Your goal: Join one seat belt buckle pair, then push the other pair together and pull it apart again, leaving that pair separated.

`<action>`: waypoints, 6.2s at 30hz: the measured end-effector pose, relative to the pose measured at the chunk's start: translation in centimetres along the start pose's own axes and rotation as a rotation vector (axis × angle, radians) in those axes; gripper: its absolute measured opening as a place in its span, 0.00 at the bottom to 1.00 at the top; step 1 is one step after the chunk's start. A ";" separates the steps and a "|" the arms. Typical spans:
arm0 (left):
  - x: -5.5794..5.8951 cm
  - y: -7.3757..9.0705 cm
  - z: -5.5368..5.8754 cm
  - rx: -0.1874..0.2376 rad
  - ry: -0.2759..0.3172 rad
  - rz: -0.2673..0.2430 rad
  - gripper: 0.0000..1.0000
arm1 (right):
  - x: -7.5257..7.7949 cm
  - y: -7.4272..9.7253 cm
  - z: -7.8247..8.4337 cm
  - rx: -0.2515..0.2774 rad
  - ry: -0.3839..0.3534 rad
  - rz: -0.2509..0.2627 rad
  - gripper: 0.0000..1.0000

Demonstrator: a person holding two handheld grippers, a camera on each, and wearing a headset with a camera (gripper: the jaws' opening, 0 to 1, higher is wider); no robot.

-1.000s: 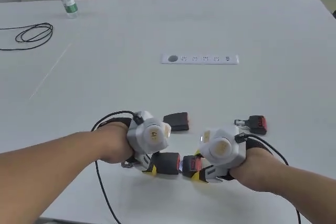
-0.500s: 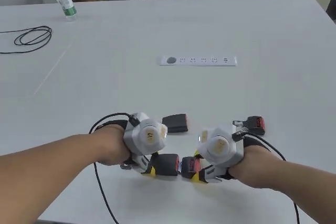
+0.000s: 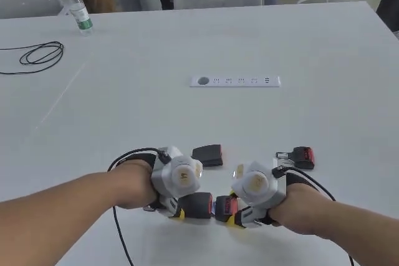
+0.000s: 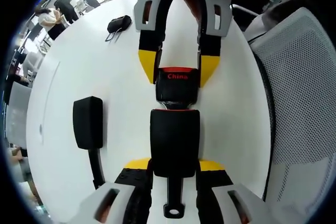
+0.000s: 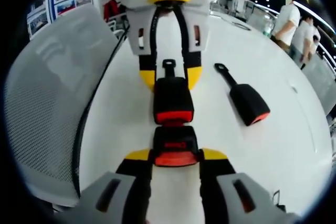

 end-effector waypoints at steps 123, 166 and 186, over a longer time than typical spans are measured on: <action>-12.1 -1.0 -1.8 0.061 0.031 -0.079 0.29 | 11.9 3.4 4.0 -0.013 0.014 0.104 0.33; -12.1 -1.3 -1.3 0.126 -0.009 -0.074 0.28 | 12.1 0.6 1.3 0.023 0.071 0.111 0.31; -12.3 -1.2 -1.4 0.092 -0.021 -0.071 0.29 | 12.9 -0.2 1.3 0.048 0.060 0.105 0.32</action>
Point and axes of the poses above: the centre of the closed fingertips' face, and the gripper's own axes: y roughly backward along the fingers, x roughly to its right, z roughly out of its underside, the point moved 9 cm from there along y, roughly backward along the fingers
